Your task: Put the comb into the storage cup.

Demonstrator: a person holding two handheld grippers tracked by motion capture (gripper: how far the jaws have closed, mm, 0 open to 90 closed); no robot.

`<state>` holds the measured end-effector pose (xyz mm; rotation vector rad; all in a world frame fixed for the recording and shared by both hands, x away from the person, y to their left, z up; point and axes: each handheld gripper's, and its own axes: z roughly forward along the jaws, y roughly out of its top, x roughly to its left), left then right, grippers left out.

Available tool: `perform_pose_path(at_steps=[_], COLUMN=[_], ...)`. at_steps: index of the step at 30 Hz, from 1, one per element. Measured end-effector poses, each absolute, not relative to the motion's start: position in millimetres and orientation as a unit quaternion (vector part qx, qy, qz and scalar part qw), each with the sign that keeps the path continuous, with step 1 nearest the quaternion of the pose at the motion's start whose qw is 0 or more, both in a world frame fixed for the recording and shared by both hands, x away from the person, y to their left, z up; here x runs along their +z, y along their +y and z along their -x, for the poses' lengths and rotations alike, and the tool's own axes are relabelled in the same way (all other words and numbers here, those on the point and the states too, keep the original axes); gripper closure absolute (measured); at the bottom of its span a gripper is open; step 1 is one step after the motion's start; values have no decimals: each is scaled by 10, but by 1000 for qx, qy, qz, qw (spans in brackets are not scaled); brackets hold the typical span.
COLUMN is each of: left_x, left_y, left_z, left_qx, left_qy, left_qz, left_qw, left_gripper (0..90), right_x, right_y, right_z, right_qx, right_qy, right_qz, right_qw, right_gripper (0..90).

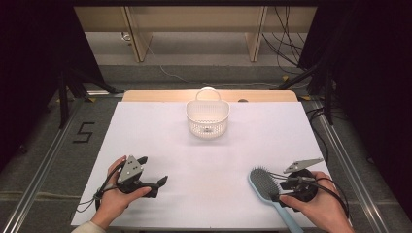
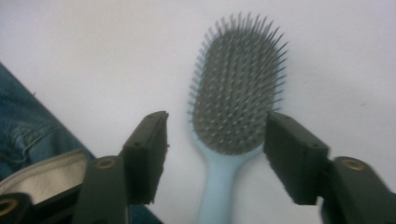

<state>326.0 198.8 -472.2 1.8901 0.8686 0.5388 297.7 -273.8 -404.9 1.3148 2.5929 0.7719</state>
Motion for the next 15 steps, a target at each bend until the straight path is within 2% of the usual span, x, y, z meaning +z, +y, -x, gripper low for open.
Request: perform_pose_path(at_steps=[1, 2, 3, 6, 11, 12, 15], left_x=[-4723, -4723, -4723, -4725, -4728, -4728, -4725], left_y=[1985, 1983, 1983, 1982, 1981, 1979, 1980], left_z=[-3261, -3262, -3262, -3264, -3267, -3268, -3269], left_qx=[220, 220, 220, 219, 217, 219, 220], left_qy=[356, 356, 356, 355, 356, 356, 355], left_qz=[-774, -774, -774, -774, -774, -773, -774], left_qw=[476, 476, 476, 476, 477, 477, 477], left_gripper=[21, 21, 21, 21, 21, 21, 20], right_x=[-4034, -4007, -4007, -4001, -4023, -4033, -4040], right_y=[-2759, -2804, -2804, -2880, -2937, -2951, -2958], right_z=[-2975, -2978, -2978, -3013, -3067, -3089, -3100], right_qx=[264, 283, 283, 289, 291, 310, 332], right_qy=[857, 846, 846, 839, 840, 834, 823], right_qz=[-437, -442, -442, -448, -443, -437, -438], right_qw=[76, 95, 95, 113, 112, 133, 142], right_gripper=[353, 273, 273, 168, 143, 111, 108])
